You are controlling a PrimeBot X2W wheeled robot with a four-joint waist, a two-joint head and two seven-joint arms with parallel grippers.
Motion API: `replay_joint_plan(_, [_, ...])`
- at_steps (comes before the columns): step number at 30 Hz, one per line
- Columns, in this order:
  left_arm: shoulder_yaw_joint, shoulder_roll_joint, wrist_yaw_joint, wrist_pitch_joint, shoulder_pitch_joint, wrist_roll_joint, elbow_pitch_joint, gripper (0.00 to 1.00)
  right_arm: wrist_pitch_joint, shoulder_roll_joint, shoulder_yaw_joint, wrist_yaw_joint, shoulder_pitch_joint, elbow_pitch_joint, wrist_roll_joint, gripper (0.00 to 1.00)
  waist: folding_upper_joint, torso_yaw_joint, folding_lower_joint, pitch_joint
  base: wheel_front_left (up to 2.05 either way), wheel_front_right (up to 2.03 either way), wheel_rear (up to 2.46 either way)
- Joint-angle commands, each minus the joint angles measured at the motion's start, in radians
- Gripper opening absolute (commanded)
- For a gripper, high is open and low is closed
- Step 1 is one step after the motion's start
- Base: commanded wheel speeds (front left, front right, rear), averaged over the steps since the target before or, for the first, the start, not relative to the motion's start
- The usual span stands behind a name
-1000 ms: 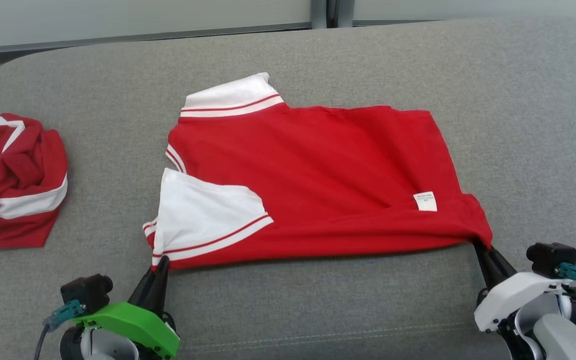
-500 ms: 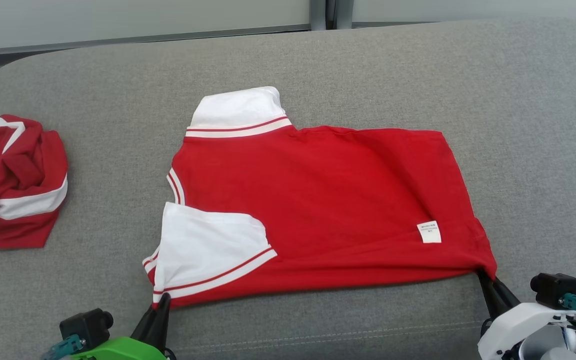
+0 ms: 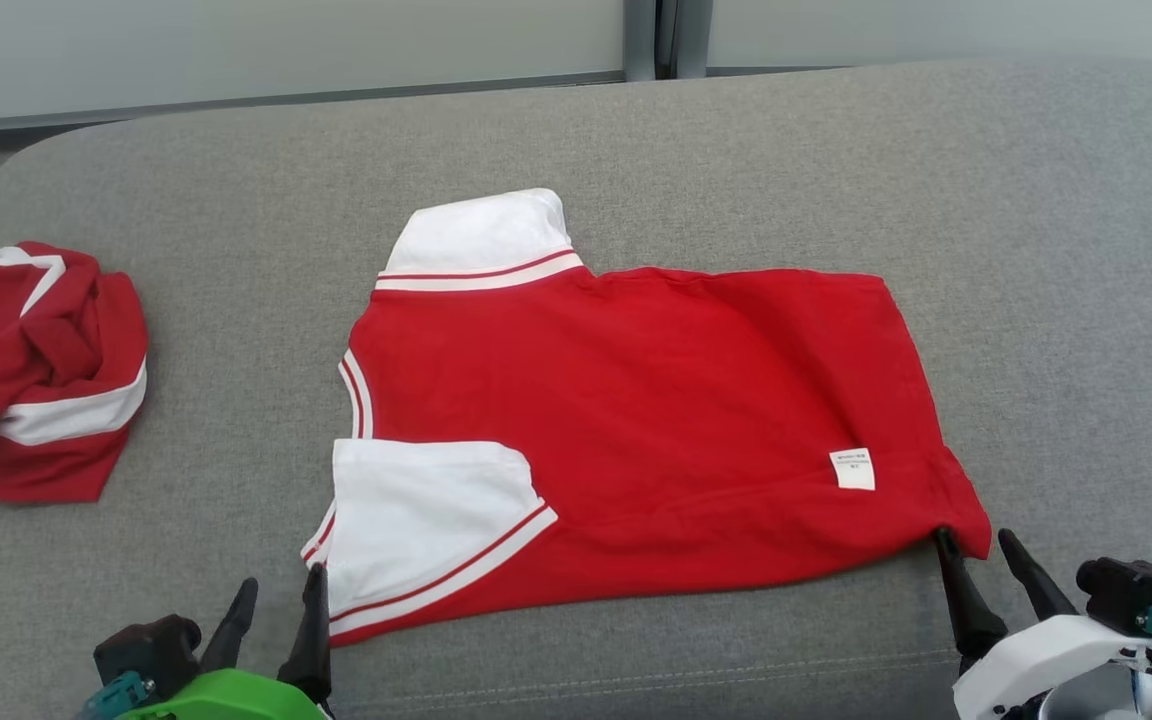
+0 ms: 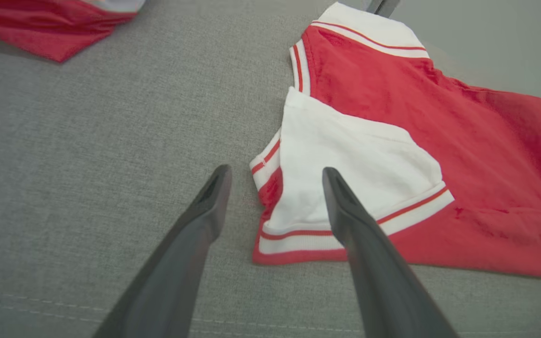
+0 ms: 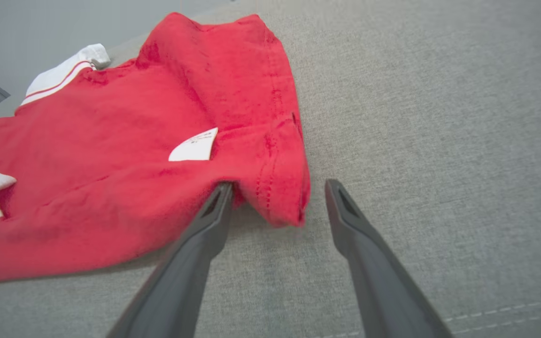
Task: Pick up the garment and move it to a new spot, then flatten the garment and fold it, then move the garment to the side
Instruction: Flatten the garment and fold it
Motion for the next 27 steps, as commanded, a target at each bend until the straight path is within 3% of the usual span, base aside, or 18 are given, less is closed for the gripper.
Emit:
replay_joint_plan(1, [0.009, 0.02, 0.017, -0.028, -0.025, 0.032, -0.02, 1.0, -0.023, 0.002, -0.015, -0.001, 0.017, -0.039, -0.011, 1.0, 0.0, -0.004, 0.0, -0.016, 0.0, 0.0, 0.0])
replay_joint_plan(14, [0.018, 0.077, 0.116, -0.137, -0.094, 0.215, -0.15, 1.0, -0.071, 0.056, -0.12, -0.001, -0.003, -0.2, -0.169, 1.0, 0.0, -0.017, 0.0, -0.089, 0.0, 0.0, 0.0])
replay_joint_plan(27, [0.009, 0.097, 0.17, -0.126, -0.041, 0.255, -0.182, 1.0, -0.06, 0.118, -0.064, -0.001, 0.034, -0.307, -0.258, 1.0, 0.0, -0.048, 0.0, -0.132, 0.0, 0.0, 0.0])
